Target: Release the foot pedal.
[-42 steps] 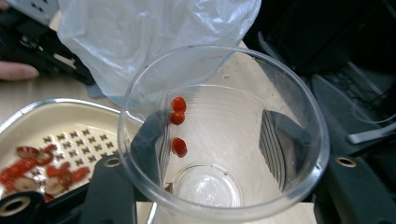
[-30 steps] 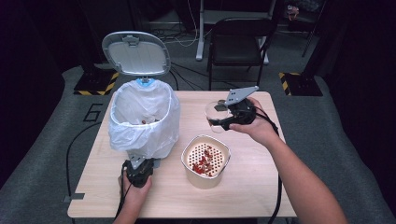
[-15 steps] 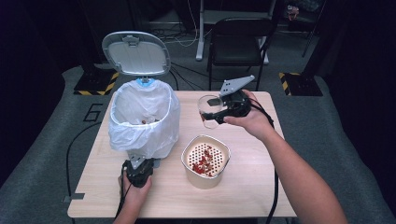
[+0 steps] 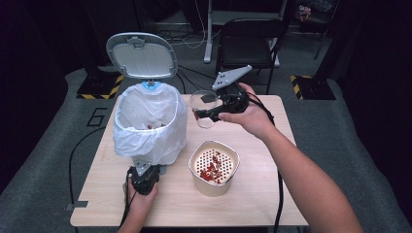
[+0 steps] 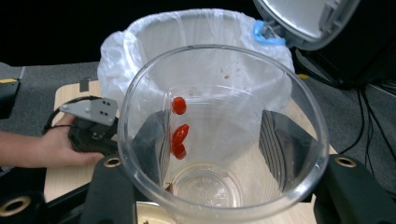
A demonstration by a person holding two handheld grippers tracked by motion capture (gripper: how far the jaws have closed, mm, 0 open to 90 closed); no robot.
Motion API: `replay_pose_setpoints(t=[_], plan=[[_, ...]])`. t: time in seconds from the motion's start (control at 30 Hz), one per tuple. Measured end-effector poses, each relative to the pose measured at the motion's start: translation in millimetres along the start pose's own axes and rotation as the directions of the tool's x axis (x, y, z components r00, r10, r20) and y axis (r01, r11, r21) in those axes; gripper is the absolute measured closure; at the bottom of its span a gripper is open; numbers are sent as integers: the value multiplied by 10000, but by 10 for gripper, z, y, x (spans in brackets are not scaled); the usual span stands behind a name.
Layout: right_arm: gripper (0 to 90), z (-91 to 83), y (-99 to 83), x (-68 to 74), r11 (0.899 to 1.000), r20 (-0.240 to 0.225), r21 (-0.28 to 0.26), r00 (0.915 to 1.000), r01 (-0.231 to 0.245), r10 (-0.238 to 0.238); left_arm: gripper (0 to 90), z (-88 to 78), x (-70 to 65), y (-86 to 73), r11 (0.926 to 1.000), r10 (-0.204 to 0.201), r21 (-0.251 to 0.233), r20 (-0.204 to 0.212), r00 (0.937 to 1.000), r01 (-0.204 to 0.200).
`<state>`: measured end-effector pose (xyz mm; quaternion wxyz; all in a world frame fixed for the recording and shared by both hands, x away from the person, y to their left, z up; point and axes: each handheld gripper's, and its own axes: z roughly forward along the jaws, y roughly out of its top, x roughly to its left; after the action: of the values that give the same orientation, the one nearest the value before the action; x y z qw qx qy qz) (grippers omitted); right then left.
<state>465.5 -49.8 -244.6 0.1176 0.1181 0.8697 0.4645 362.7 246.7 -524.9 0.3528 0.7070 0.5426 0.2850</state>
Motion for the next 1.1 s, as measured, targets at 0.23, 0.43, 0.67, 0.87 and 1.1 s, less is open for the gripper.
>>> replay_pose_setpoints(t=[0.23, 0.43, 0.67, 0.87, 1.1], plan=[[433, 94, 179, 37, 9999, -238, -124, 9997, 88, -91, 694, 2, 5, 0, 10000, 14, -7, -9, 10000, -14], [432, 171, 283, 66, 9998, -281, -132, 9995, 140, -143, 694, 7, 7, 0, 10000, -5, -59, 87, 10000, 5], [432, 307, 409, 76, 9995, -308, -236, 9993, 214, -221, 694, -1, 11, 4, 10000, -1, 26, 171, 9999, 1], [431, 424, 500, 82, 9994, -409, -260, 9989, 218, -228, 694, -7, 17, 5, 10000, 70, 57, 72, 9999, -70], [431, 609, 590, 97, 9993, -650, -347, 9978, 131, -154, 694, -3, 20, 2, 9998, 196, 3, -32, 9998, -196]])
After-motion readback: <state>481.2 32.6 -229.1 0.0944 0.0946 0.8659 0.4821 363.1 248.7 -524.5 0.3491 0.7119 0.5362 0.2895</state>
